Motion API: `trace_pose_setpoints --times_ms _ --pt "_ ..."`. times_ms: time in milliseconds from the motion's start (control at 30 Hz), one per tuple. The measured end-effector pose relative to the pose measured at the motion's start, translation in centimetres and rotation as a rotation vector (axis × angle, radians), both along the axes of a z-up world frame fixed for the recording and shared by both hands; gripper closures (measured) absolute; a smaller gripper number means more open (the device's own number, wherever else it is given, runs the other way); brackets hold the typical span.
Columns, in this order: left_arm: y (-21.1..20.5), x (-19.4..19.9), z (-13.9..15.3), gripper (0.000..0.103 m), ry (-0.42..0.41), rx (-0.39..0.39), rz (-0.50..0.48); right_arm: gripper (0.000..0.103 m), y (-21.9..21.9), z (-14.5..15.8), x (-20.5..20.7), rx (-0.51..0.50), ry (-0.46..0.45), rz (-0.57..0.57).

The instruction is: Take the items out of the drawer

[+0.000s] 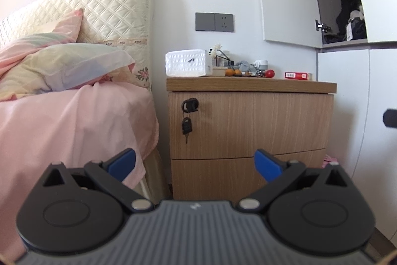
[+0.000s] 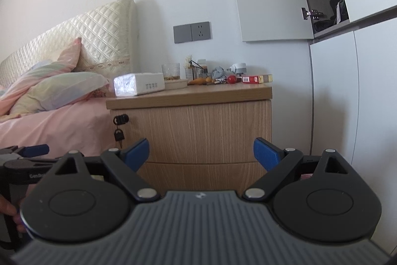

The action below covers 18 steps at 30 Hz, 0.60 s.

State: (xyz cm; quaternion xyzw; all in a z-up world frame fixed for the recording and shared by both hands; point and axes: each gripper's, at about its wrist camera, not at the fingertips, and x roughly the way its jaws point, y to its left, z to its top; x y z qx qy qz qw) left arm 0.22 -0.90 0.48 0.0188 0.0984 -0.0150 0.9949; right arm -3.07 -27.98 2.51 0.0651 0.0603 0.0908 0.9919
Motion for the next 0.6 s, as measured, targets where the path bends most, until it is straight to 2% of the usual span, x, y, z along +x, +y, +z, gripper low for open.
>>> trace_pose_setpoints --times_ms 267,367,467,600 --pt "-0.5 0.4 2.2 0.000 -0.007 -0.035 -0.029 0.010 -1.4 2.7 1.8 0.042 -0.047 0.063" --pt "0.0 1.2 3.1 0.000 -0.012 -0.057 -0.028 0.010 -2.0 3.7 3.2 0.074 -0.092 0.086" --pt "0.9 2.1 4.1 0.000 -0.043 -0.093 -0.009 0.010 -2.2 4.6 4.5 0.051 -0.145 0.100" --pt "2.2 4.5 5.5 0.000 -0.071 -0.085 0.008 0.010 -3.3 5.6 7.2 0.078 -0.172 0.089"
